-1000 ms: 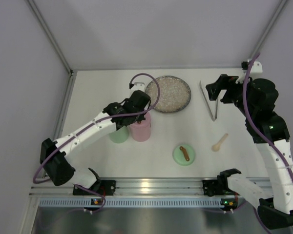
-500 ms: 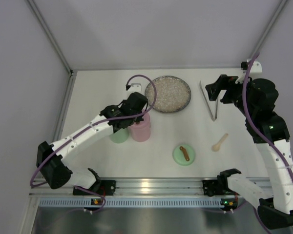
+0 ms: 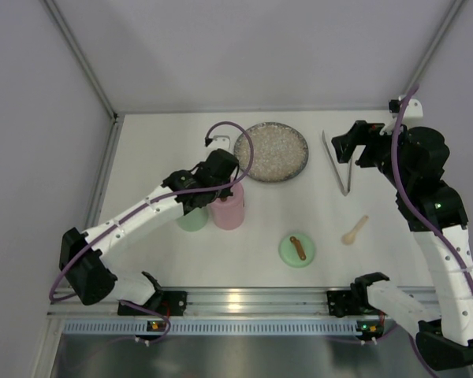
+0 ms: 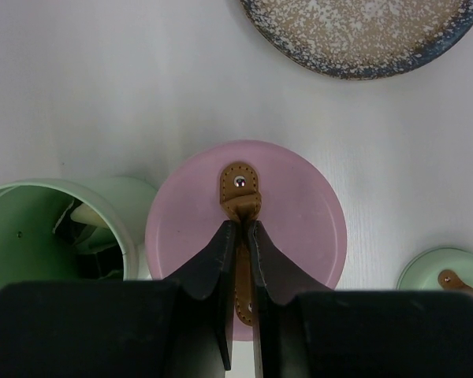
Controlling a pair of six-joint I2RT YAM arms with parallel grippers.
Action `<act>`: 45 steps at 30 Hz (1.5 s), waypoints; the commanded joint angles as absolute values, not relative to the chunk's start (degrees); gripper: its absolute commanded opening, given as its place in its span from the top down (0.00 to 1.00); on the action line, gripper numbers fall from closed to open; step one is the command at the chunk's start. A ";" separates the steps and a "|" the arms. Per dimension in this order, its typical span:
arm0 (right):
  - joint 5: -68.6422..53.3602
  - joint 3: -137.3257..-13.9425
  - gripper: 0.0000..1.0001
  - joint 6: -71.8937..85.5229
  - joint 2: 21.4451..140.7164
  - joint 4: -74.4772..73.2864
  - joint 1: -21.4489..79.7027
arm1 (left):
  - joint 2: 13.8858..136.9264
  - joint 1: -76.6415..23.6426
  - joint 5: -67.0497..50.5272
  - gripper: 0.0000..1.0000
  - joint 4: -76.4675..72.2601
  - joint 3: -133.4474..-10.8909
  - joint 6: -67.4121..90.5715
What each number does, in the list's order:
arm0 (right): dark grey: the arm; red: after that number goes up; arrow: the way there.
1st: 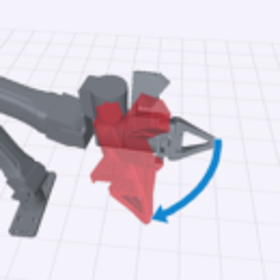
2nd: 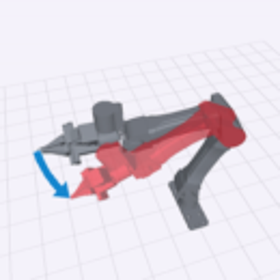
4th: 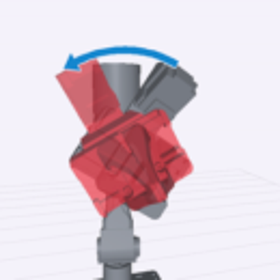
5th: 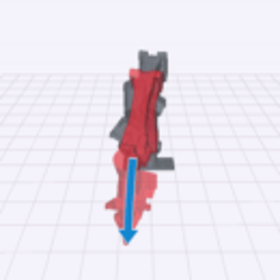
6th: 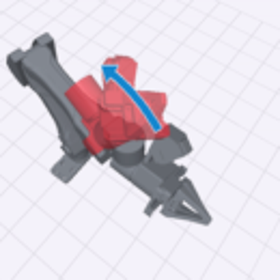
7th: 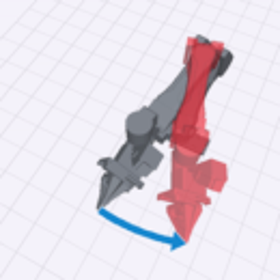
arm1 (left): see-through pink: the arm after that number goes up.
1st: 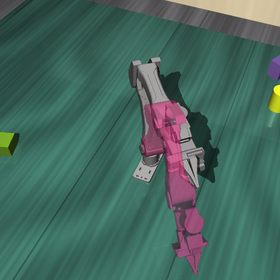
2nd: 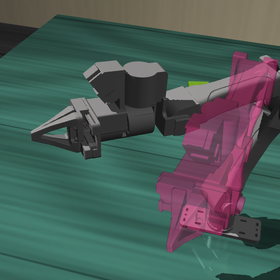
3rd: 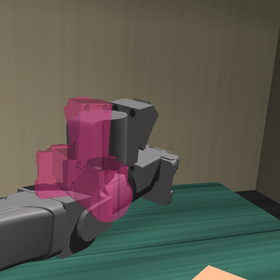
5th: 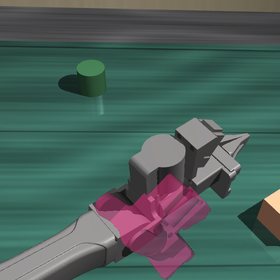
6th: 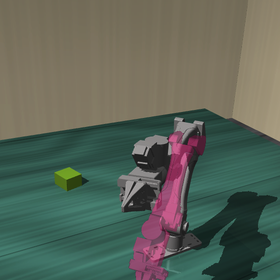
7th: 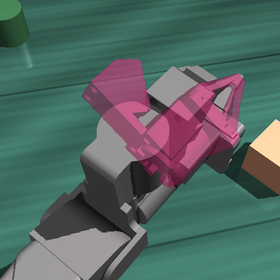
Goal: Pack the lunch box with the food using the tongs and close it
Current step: Close the box lid on the packing box, then adjust the box lid on the packing box.
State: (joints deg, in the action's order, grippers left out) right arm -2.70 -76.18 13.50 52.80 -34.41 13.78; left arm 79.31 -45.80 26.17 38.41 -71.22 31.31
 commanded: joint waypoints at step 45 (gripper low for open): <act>-9.14 -71.28 0.11 13.36 50.01 -26.02 14.68 | 73.90 -58.98 52.56 0.32 -27.75 -42.67 5.80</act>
State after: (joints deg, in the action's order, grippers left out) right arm -7.94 -71.92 13.13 51.33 -29.17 13.80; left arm 71.83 -59.02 48.60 -10.76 -48.99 9.39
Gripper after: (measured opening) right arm 0.889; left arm 0.686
